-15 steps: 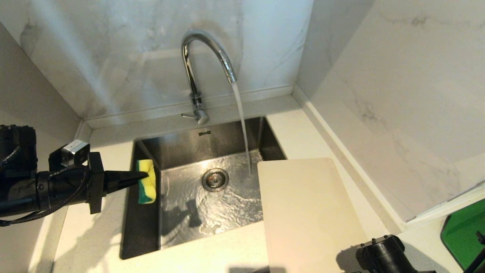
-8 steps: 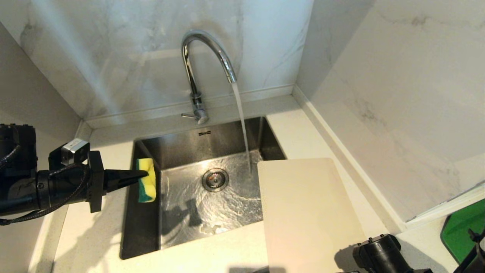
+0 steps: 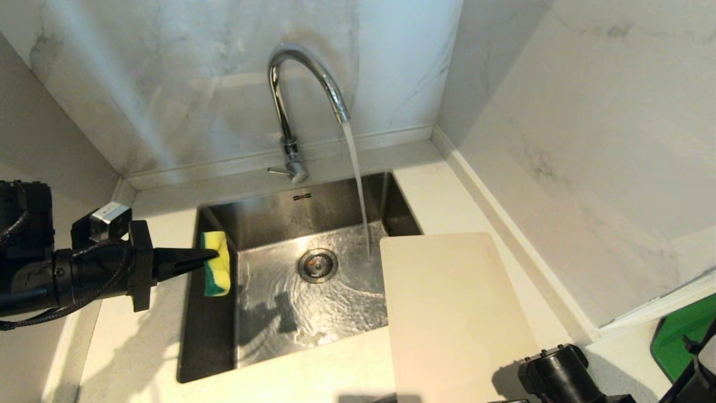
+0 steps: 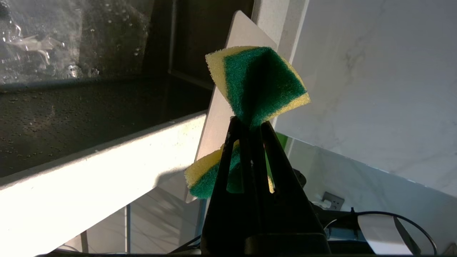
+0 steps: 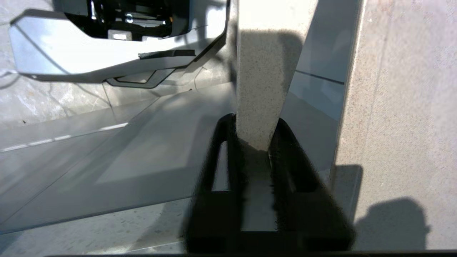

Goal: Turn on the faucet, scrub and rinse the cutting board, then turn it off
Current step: Put down the cleaning cloth

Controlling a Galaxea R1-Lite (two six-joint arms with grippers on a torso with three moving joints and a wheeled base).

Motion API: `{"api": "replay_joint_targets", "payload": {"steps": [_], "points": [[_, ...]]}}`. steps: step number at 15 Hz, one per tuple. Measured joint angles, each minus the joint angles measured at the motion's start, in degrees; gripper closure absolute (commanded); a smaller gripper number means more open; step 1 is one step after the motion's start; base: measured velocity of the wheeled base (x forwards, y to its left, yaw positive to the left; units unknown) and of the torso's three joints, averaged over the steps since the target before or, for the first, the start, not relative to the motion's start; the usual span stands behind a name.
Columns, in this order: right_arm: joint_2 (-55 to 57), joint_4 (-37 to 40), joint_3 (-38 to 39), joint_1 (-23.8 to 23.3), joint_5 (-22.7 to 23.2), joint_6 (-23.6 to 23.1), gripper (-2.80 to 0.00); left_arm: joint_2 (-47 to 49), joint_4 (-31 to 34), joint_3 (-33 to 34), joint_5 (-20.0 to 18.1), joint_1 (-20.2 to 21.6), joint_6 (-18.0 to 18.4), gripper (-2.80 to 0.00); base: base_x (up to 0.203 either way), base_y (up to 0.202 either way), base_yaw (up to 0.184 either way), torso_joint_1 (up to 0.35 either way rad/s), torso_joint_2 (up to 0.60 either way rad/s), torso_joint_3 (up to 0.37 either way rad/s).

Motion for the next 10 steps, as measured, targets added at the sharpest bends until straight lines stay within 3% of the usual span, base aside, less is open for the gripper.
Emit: {"api": "replay_joint_targets", "payload": {"steps": [10], "points": [[-1.19, 0.08, 0.52, -0.10, 0.00, -0.80, -2.80, -0.33, 0.07, -0.20, 0.02, 0.23, -0.09, 0.00, 0.000, 0.000, 0.000, 0.000, 0.00, 0.000]]}}
